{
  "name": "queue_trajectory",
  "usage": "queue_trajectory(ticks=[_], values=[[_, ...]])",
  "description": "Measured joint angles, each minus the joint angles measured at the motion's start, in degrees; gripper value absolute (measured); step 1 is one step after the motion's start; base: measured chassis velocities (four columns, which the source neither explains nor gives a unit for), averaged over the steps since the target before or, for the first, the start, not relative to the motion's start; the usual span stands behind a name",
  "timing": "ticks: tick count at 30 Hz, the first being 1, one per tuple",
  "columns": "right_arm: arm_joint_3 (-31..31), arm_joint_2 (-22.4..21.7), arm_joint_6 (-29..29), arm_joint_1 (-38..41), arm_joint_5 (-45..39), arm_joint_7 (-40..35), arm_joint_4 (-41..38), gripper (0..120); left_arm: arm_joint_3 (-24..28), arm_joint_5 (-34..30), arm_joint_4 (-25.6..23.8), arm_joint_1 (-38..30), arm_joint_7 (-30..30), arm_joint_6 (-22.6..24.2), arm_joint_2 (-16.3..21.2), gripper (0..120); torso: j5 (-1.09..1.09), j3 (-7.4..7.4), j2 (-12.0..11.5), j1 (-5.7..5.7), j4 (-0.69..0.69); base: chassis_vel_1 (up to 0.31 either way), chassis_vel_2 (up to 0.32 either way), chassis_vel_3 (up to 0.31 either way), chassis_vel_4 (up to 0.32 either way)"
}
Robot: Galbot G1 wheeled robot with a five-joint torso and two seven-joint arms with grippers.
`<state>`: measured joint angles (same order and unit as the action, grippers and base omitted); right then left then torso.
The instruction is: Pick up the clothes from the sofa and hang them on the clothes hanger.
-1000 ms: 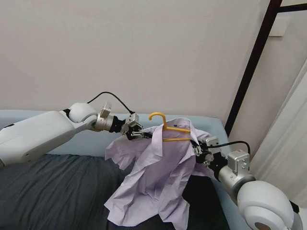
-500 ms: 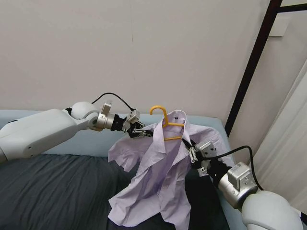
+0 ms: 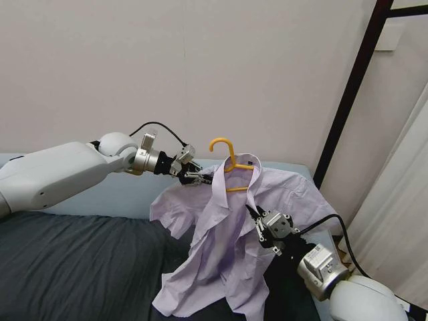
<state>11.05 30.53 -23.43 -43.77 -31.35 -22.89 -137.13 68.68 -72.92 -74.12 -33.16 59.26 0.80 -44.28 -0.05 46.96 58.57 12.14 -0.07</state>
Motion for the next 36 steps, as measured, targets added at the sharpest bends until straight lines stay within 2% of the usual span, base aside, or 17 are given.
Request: queue_trajectory(ticks=[7,12,15,16,17,20,21,24,26,27,30,32,34,36], values=[[1.4,0.1,-0.4,0.7,-0.2,-0.3,0.2,1,-0.7,0.1,-0.9,0.9,-1.0,-0.3,0.6,1,0.0,0.0,0.0,0.0,0.0,0.0,0.0,0.0,0.0],[0.1,-0.6,-0.5,-1.7,-2.8,-0.3,-1.0,18,-1.2,0.5,-1.0,1.2,-1.4,-1.1,1.4,1,0.01,0.0,0.0,0.0,0.01,0.0,0.0,0.0,0.0],[-4.3,-2.9,1.2,-7.0,-3.8,4.9,-2.4,31,-1.8,0.9,0.0,1.6,-2.3,-2.2,1.7,1,0.0,0.0,0.0,0.0,-0.01,0.0,0.0,0.0,0.0],[-4.3,-2.9,1.2,-7.0,-3.8,4.9,-2.4,31,-1.8,0.9,0.0,1.6,-2.3,-2.2,1.7,1,0.0,0.0,0.0,0.0,-0.01,0.0,0.0,0.0,0.0],[-5.7,-3.6,1.4,-8.5,-4.0,5.8,-2.9,38,-1.9,1.3,0.7,1.6,-2.1,-2.4,1.6,1,0.0,0.0,0.0,0.0,-0.02,0.0,0.0,0.0,0.0],[-9.6,-4.8,1.4,-11.5,-6.2,6.0,-4.4,51,-2.3,2.7,2.8,1.3,-0.5,-3.4,1.1,1,0.0,0.0,0.0,0.0,-0.01,0.0,0.0,0.0,0.0],[-9.6,-4.8,1.4,-11.5,-6.2,6.0,-4.4,51,-2.3,2.7,2.8,1.3,-0.5,-3.4,1.1,1,0.0,0.0,0.0,0.0,-0.01,0.0,0.0,0.0,0.0],[-13.3,-6.2,1.2,-12.0,-9.8,4.9,-5.5,63,-3.3,4.9,4.6,0.8,1.8,-4.3,1.3,1,0.01,0.0,0.0,0.0,-0.02,0.0,0.0,0.0,0.0],[-15.7,-8.7,1.1,-10.1,-15.1,6.3,-5.8,73,-3.5,6.0,5.4,0.2,3.5,-5.1,2.2,1,0.02,0.0,0.0,0.0,0.01,0.0,0.0,0.0,0.0],[-15.7,-8.7,1.1,-10.1,-15.1,6.3,-5.8,73,-3.5,6.0,5.4,0.2,3.5,-5.1,2.2,1,0.02,0.0,0.0,0.0,0.01,0.0,0.0,0.0,0.0],[-18.5,-14.2,1.1,-3.3,-23.1,15.7,-4.8,86,-4.8,7.2,5.5,0.2,3.9,-6.5,3.9,1,-0.02,0.0,0.0,0.0,0.03,0.0,0.0,0.0,0.0],[-19.9,-15.7,1.1,-1.5,-24.9,18.1,-4.3,90,-5.2,7.4,5.4,0.3,3.9,-6.7,4.2,1,-0.02,0.0,0.0,0.0,0.06,0.0,0.0,0.0,0.0],[-23.1,-18.3,1.1,1.2,-28.7,21.2,-2.4,98,-6.1,7.2,5.4,0.4,4.0,-6.8,4.3,1,-0.02,0.0,0.0,0.0,0.03,0.0,0.0,0.0,0.0],[-25.0,-20.3,1.1,2.6,-30.7,22.6,-0.3,100,-6.8,7.2,5.7,0.2,5.0,-6.8,3.7,1,0.0,0.0,0.0,0.0,0.01,0.0,0.0,0.0,0.0]])
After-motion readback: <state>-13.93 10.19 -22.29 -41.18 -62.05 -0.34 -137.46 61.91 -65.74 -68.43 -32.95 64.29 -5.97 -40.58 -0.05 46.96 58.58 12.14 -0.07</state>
